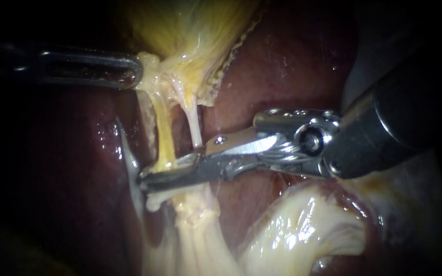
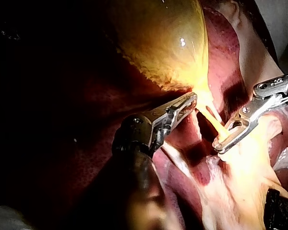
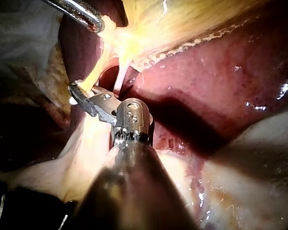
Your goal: Going back second clip left tube
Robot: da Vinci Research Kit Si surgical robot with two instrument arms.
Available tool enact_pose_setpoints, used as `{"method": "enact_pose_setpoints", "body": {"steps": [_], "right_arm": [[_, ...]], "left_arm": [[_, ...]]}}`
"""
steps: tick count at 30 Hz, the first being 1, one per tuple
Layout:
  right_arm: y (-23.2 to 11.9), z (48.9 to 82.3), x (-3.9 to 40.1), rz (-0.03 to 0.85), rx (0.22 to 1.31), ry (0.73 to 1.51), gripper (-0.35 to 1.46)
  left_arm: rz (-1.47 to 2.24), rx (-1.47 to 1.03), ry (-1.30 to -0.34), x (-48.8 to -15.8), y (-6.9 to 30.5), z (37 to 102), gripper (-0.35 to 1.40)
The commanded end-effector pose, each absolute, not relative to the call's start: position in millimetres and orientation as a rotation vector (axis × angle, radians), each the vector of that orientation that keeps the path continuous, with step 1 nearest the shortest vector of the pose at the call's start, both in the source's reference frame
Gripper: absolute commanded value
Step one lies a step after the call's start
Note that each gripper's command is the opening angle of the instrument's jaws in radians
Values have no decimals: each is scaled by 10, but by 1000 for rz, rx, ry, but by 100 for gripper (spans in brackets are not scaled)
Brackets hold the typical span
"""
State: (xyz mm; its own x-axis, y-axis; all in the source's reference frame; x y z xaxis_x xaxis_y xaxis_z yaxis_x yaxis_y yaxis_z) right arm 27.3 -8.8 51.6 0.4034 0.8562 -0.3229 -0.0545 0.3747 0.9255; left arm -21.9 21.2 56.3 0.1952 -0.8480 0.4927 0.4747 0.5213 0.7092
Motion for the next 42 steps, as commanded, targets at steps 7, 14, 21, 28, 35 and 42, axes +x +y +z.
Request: {"method": "enact_pose_setpoints", "body": {"steps": [7,14,21,28,35,42], "right_arm": [[-90,525,274,718,1015,984,5],[-93,555,276,666,917,1028,45],[-90,563,256,592,723,1096,48],[-95,552,224,453,487,1141,49],[-97,520,177,326,391,1162,50],[-91,494,135,287,364,1158,50]], "left_arm": [[-971,451,-992,-219,212,564,-35],[-971,451,-993,-219,213,564,-35],[-971,451,-993,-218,212,564,-35],[-970,452,-993,-217,212,564,-35],[-970,452,-993,-216,212,564,-35],[-970,452,-993,-217,212,564,-35]]}}
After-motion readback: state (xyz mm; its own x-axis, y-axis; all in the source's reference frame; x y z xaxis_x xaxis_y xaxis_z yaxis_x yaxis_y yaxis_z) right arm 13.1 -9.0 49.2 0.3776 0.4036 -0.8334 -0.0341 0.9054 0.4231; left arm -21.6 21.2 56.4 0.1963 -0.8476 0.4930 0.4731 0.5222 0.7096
